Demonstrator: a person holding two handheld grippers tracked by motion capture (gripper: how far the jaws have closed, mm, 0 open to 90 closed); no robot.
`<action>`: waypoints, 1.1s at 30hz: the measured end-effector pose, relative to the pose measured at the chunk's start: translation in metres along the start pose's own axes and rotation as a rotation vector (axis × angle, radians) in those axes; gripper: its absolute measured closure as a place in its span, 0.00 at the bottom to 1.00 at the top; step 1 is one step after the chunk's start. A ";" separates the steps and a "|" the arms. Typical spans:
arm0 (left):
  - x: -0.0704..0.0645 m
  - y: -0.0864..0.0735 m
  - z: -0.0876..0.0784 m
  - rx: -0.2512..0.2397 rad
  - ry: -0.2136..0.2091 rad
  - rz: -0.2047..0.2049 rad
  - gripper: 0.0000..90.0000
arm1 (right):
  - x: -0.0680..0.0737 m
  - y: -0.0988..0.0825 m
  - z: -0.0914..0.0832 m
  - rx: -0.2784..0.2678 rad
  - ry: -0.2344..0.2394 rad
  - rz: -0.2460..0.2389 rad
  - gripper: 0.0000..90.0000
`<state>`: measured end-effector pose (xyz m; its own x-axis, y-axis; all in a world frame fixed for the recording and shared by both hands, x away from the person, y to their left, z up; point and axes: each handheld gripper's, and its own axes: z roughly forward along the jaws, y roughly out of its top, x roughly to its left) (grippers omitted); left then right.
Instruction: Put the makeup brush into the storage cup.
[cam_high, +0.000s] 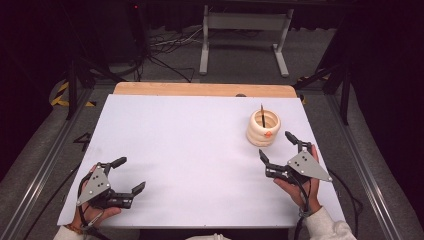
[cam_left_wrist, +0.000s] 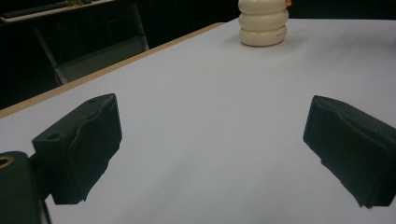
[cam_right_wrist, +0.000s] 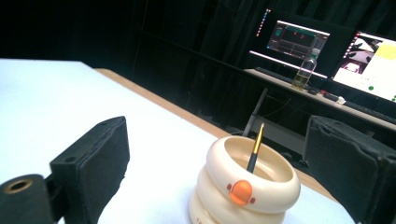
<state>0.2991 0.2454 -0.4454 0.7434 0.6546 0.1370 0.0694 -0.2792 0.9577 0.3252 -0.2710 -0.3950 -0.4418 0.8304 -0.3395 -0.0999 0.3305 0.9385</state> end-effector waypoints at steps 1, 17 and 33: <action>0.000 0.000 0.000 0.001 0.001 0.002 0.06 | 0.001 -0.001 -0.001 0.002 0.002 -0.001 0.08; 0.000 0.000 0.000 -0.003 0.003 0.004 0.06 | 0.003 -0.013 -0.012 0.036 0.011 -0.034 0.06; -0.001 0.000 0.000 0.002 -0.005 0.006 0.06 | 0.006 -0.025 -0.020 0.085 0.063 -0.081 0.02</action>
<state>0.2989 0.2449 -0.4458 0.7470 0.6496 0.1416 0.0665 -0.2849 0.9563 0.3076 -0.2833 -0.4194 -0.4906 0.7705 -0.4070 -0.0626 0.4347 0.8984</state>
